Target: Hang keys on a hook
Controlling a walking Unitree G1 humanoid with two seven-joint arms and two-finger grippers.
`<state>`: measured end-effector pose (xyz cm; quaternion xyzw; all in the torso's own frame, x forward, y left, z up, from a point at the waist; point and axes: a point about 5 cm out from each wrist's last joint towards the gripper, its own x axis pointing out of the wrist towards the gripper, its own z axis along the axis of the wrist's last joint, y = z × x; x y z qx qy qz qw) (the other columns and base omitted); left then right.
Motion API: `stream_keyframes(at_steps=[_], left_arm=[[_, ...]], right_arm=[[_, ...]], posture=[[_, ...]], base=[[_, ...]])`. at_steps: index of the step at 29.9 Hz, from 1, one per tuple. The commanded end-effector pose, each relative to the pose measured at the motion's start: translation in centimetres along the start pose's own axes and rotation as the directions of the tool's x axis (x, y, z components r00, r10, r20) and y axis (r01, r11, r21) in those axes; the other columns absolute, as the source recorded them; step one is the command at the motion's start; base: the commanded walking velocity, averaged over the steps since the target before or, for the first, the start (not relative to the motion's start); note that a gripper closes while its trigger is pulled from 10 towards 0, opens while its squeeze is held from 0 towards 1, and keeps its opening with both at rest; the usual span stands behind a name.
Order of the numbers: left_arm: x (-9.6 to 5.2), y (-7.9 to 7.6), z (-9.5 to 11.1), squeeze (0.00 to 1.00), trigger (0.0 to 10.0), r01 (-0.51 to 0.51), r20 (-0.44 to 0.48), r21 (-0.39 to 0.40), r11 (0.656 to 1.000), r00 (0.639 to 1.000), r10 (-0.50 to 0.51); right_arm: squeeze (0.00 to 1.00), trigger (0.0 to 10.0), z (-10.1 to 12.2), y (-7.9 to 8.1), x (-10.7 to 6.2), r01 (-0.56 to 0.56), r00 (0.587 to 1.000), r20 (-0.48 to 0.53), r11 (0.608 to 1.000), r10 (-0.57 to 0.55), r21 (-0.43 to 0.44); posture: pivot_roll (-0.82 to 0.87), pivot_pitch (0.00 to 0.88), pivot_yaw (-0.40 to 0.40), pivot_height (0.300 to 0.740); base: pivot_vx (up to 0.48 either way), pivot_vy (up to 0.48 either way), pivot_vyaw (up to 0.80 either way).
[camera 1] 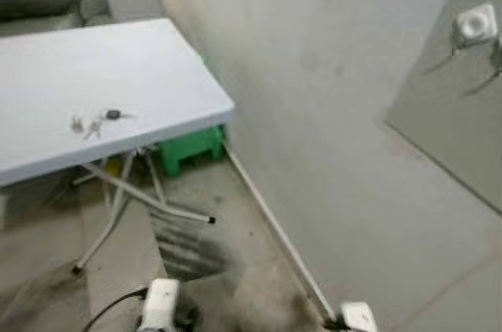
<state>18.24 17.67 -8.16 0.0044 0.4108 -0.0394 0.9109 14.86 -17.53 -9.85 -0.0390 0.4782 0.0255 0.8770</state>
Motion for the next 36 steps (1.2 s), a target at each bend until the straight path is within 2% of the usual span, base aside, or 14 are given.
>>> stream_keyframes(at_steps=[1,24,36], left_arm=[[0.03,-0.83,-0.33,0.00,10.0,0.017,-0.010,-0.007,1.000,1.000,-0.018],[0.00,-0.90,-0.55,0.00,10.0,0.007,-0.018,-0.029,1.000,1.000,-0.007],[-0.07,-0.77,-0.73,0.00,10.0,0.001,-0.023,-0.051,0.999,1.000,-0.002]], right_arm=[[0.00,10.0,-0.54,-0.96,-0.19,0.022,1.000,-0.019,1.000,-0.022,-0.004],[0.00,10.0,-0.61,-1.06,-0.22,0.025,0.999,-0.021,1.000,-0.025,0.004],[0.00,10.0,-0.86,-0.91,-0.27,0.029,0.999,-0.020,0.998,-0.028,0.054]], posture=[[0.00,0.000,-0.010,0.740],[0.00,0.000,-0.012,0.740],[0.00,0.000,-0.009,0.740]], base=[[0.000,0.000,0.80],[0.000,0.000,0.80],[0.000,0.030,0.00]])
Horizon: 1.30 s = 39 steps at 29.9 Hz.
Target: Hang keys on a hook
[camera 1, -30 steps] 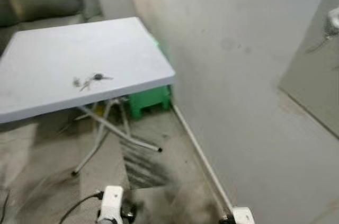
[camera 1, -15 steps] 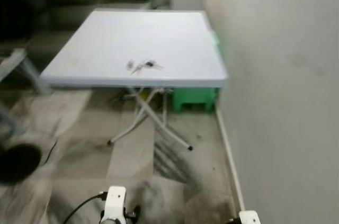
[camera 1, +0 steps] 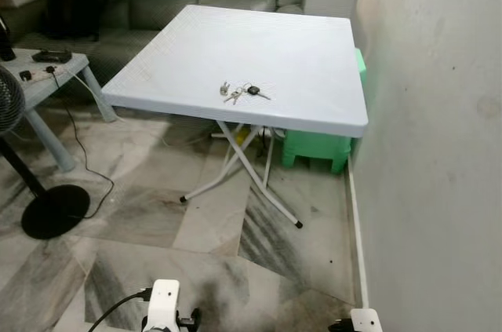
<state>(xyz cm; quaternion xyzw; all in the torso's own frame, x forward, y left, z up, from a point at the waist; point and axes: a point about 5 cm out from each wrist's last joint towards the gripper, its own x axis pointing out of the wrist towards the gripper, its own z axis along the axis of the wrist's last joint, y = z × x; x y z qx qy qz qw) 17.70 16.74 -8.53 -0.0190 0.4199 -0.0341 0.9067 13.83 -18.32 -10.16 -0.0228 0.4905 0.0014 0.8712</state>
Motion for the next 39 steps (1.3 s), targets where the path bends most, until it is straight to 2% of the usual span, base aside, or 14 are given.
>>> stream_keyframes(at_steps=[1,39], left_arm=[[-0.05,0.20,-0.12,0.00,10.0,-0.009,-0.005,-0.005,1.000,1.000,0.009],[-0.01,0.18,0.04,0.00,10.0,-0.008,0.003,-0.019,1.000,1.000,0.008]], right_arm=[[0.00,10.0,0.24,-0.21,0.03,0.003,1.000,0.009,1.000,-0.003,0.004],[0.00,10.0,0.54,-0.09,0.08,-0.004,1.000,0.022,1.000,0.003,0.031]], posture=[[0.00,0.000,-0.009,0.740],[0.00,0.000,-0.008,0.740]], base=[[0.000,0.356,0.00],[0.000,0.439,0.00]])
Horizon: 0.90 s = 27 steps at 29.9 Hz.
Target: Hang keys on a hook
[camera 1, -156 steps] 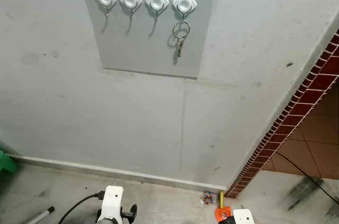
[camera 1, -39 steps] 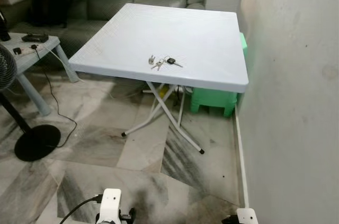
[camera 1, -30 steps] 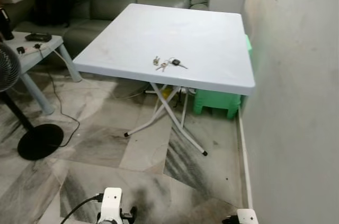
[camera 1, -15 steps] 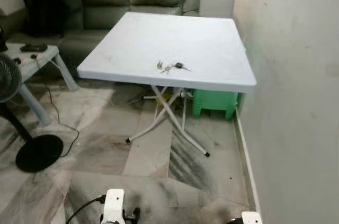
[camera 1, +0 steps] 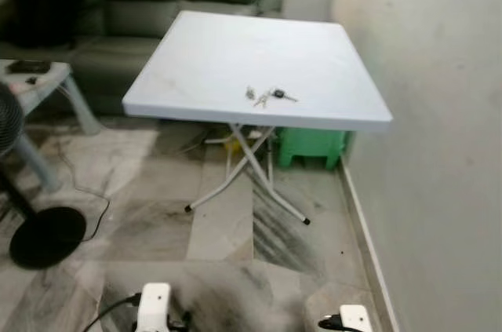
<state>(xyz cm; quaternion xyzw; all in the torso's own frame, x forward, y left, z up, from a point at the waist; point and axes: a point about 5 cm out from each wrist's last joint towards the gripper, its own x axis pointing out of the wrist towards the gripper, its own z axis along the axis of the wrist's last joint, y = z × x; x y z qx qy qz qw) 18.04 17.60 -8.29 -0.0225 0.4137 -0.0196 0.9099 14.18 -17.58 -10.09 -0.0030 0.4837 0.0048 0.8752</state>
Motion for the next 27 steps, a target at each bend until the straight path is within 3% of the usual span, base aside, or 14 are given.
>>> stream_keyframes(at_steps=[1,20,27], left_arm=[[0.00,-0.69,-0.37,0.00,10.0,0.016,-0.011,-0.001,1.000,1.000,-0.016],[0.03,-0.79,-0.33,0.00,10.0,0.018,-0.010,0.000,1.000,1.000,-0.018],[0.06,-0.78,-0.17,0.00,10.0,0.016,-0.002,0.013,1.000,1.000,-0.016]], right_arm=[[0.00,10.0,0.21,-0.81,-0.04,0.021,1.000,0.007,1.000,-0.021,-0.001],[0.00,10.0,0.09,-0.91,-0.08,0.017,1.000,0.002,1.000,-0.017,-0.009],[0.00,10.0,0.08,-0.97,-0.09,0.017,1.000,0.000,1.000,-0.017,-0.010]], posture=[[0.00,0.000,-0.008,0.740],[0.00,0.000,-0.015,0.740],[0.00,0.000,-0.013,0.740]], base=[[0.000,0.446,0.00],[0.000,0.444,0.00],[0.000,0.000,0.00]])
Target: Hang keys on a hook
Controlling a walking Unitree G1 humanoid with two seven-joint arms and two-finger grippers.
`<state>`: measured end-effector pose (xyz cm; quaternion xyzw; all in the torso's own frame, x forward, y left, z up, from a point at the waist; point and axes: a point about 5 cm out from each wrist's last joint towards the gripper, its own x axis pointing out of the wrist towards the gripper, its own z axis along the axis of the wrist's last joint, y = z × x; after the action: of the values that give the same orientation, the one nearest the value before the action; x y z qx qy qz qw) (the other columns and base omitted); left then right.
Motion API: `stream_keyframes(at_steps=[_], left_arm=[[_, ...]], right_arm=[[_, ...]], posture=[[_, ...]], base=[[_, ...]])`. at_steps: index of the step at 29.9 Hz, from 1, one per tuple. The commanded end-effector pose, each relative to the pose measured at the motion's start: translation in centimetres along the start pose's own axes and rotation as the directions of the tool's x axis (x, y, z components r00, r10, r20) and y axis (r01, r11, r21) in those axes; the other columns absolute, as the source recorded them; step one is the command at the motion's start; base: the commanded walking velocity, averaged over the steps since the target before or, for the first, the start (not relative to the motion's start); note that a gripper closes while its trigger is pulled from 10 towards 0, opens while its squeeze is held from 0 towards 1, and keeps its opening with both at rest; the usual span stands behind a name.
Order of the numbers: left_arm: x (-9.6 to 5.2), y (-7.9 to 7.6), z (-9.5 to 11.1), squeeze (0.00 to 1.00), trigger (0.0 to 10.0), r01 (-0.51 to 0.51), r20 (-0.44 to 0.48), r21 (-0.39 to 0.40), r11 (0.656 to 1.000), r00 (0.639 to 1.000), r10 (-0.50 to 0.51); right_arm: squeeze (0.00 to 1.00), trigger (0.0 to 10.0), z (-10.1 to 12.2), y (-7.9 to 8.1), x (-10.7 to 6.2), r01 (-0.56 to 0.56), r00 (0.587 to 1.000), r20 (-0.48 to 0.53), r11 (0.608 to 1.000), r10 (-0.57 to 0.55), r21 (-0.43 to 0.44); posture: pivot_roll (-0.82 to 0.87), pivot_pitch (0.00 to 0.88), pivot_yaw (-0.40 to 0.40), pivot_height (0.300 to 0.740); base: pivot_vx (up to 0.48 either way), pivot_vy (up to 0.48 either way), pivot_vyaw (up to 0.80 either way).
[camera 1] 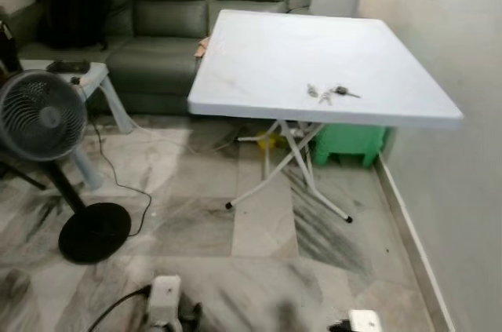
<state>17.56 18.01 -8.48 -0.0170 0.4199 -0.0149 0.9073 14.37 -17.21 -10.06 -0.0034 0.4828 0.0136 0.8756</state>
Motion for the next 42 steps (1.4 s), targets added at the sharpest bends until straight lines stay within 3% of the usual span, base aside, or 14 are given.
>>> stream_keyframes(at_steps=[1,10,16,20,27,32,36,38,40,42], left_arm=[[0.2,-1.2,0.5,0.00,10.0,0.031,0.021,0.004,1.000,0.999,-0.031],[0.6,-1.0,2.5,0.00,10.0,0.026,0.109,-0.048,0.999,0.994,-0.020],[0.9,-1.1,5.2,0.00,10.0,0.049,0.219,-0.041,0.998,0.975,-0.039],[1.0,-1.1,8.1,0.00,10.0,0.075,0.335,-0.031,0.997,0.940,-0.060],[0.2,-1.5,13.1,0.00,10.0,0.141,0.561,0.016,0.990,0.818,-0.126],[-0.5,-1.8,14.5,0.00,10.0,0.171,0.641,0.038,0.985,0.751,-0.155],[-1.3,-2.5,16.0,0.00,10.0,0.199,0.700,0.044,0.979,0.693,-0.172],[-1.5,-2.5,16.1,0.00,10.0,0.196,0.710,0.049,0.979,0.683,-0.172],[-2.2,-3.4,17.4,0.00,10.0,0.219,0.746,0.064,0.974,0.638,-0.193],[-2.7,-3.8,18.1,0.00,10.0,0.234,0.767,0.079,0.969,0.607,-0.209]], right_arm=[[0.00,10.0,-0.1,-1.4,-0.2,0.033,0.999,-0.001,0.999,-0.033,0.000],[0.00,10.0,1.0,-2.1,-0.1,0.037,0.998,0.051,0.999,-0.037,0.004],[0.00,10.0,4.2,-2.4,0.2,0.025,0.984,0.176,0.999,-0.029,0.023],[0.00,10.0,7.8,-2.3,0.2,-0.001,0.948,0.317,1.000,-0.005,0.020],[0.00,10.0,14.0,-1.9,-0.9,-0.065,0.808,0.585,0.998,0.066,-0.023],[0.00,10.0,15.7,-1.5,-1.9,-0.081,0.725,0.683,0.996,0.091,-0.046],[0.00,10.0,17.4,-0.2,-3.3,-0.129,0.627,0.766,0.989,0.141,-0.076],[0.00,10.0,17.6,0.0,-3.4,-0.138,0.617,0.773,0.987,0.147,-0.078],[0.00,10.0,19.0,1.2,-4.4,-0.163,0.549,0.816,0.981,0.180,-0.106],[0.00,10.0,20.0,1.9,-5.1,-0.182,0.507,0.839,0.976,0.195,-0.117]], posture=[[0.00,0.000,-0.013,0.740],[0.00,0.006,-0.014,0.740],[0.00,0.015,-0.011,0.740],[-0.01,0.030,-0.009,0.740],[-0.01,0.041,-0.004,0.740],[-0.01,0.051,-0.003,0.740],[-0.02,0.061,0.000,0.740],[-0.02,0.062,0.000,0.740],[-0.01,0.066,0.000,0.740],[-0.01,0.066,0.000,0.740]], base=[[0.000,0.000,0.00],[0.000,0.000,0.00],[0.000,0.000,0.00],[0.000,0.000,0.00],[0.000,0.000,0.00],[0.000,0.000,0.00],[0.000,0.000,0.00],[0.000,0.000,0.00],[0.000,0.000,0.00],[0.000,0.000,0.00]])
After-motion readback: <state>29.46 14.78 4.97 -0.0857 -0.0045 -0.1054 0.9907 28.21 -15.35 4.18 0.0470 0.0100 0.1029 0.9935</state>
